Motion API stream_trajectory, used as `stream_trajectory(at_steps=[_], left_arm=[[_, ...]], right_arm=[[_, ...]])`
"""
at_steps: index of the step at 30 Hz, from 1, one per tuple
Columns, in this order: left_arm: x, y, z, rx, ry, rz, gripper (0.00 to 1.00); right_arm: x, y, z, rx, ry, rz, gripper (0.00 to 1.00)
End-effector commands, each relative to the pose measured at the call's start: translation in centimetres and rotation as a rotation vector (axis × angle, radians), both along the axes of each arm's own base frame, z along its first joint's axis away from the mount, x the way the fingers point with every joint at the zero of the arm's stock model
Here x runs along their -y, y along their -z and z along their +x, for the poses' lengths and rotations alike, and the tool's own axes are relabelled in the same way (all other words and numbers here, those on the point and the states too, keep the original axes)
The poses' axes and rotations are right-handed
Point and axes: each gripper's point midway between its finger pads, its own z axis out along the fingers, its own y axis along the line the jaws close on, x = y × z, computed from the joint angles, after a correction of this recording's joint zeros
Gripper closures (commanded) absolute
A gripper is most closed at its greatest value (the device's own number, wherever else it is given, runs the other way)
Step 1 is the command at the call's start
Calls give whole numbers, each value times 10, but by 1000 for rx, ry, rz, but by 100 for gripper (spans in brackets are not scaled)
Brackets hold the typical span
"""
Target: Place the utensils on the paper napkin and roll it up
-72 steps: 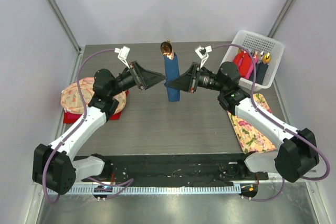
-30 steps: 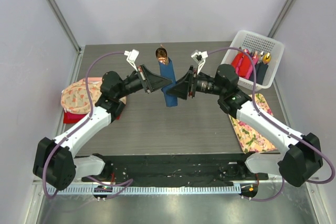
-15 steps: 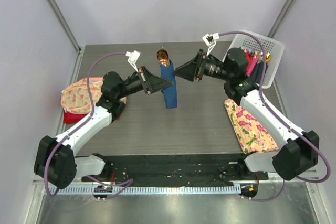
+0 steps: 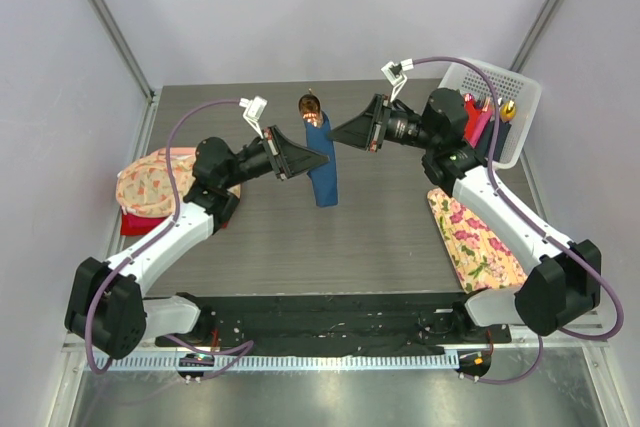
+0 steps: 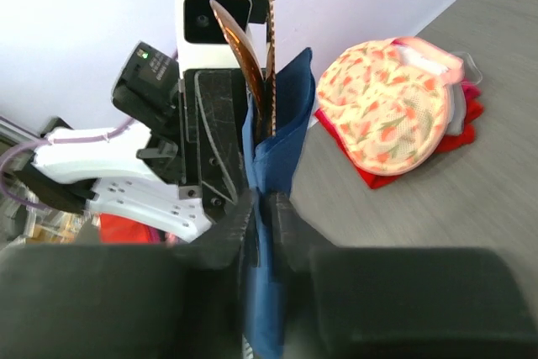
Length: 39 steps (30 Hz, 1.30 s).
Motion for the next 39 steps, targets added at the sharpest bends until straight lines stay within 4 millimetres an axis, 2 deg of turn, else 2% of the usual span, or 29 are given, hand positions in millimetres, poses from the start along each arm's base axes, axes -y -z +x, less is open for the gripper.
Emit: stream_trajectory(at_steps=[1, 2, 4, 7, 11, 12, 14, 16, 17, 18, 19, 20, 21, 25, 26, 28, 29, 31, 32, 34, 35, 36, 39], left_arm=[[-2, -18, -4, 70, 1, -47, 100], [-2, -18, -4, 68, -4, -47, 100], [-2, -19, -2, 67, -6, -50, 100], [-1, -20, -1, 68, -1, -52, 100], [-1, -23, 1, 70, -6, -58, 100], [-1, -25, 1, 70, -7, -60, 100], [-1, -23, 2, 65, -9, -56, 100], [-2, -22, 3, 59, -13, -56, 100], [-3, -24, 4, 59, -17, -58, 100], [-3, -24, 5, 60, -19, -57, 100], [-4, -23, 6, 61, -22, -57, 100], [-5, -25, 8, 62, -26, -58, 100], [-5, -25, 8, 62, -25, -57, 100], [-5, -25, 8, 61, -23, -58, 100], [-5, -25, 8, 63, -21, -58, 100], [-5, -26, 8, 64, -21, -59, 100], [-4, -26, 8, 64, -19, -60, 100], [-5, -27, 8, 67, -20, -62, 100], [-5, -28, 8, 68, -20, -63, 100], [-5, -28, 8, 68, -20, -63, 100], [-5, -29, 9, 69, -23, -64, 100], [-5, -29, 9, 69, -23, -65, 100], [-7, -32, 10, 75, -31, -68, 100]], right_arm=[[1, -20, -5, 71, -1, 11, 55], [2, -14, -5, 50, 2, -7, 50], [4, -8, -6, 35, 8, -19, 51], [3, -2, -10, 13, -7, -10, 60], [1, 4, -12, -5, -25, -13, 65], [1, 3, -14, 2, -31, -8, 80], [1, 2, -15, 13, -35, 3, 96], [2, -2, -17, 30, -39, 11, 99], [2, -3, -15, 35, -30, 10, 95], [2, -2, -15, 35, -27, 4, 84], [3, 0, -16, 31, -27, -6, 51], [5, 1, -15, 31, -14, -14, 45], [5, 2, -16, 40, -10, -23, 42], [8, 11, -22, 16, -16, -33, 57], [7, 14, -22, 6, -21, -31, 63], [6, 13, -23, 4, -27, -20, 70], [5, 13, -22, 3, -30, -22, 78], [3, 14, -21, 2, -39, -23, 86], [3, 12, -21, 9, -40, -22, 99], [3, 11, -21, 21, -42, -20, 99], [3, 11, -20, 21, -40, -22, 99], [4, 16, -20, -1, -34, -36, 90], [6, 21, -23, -13, -27, -62, 50]])
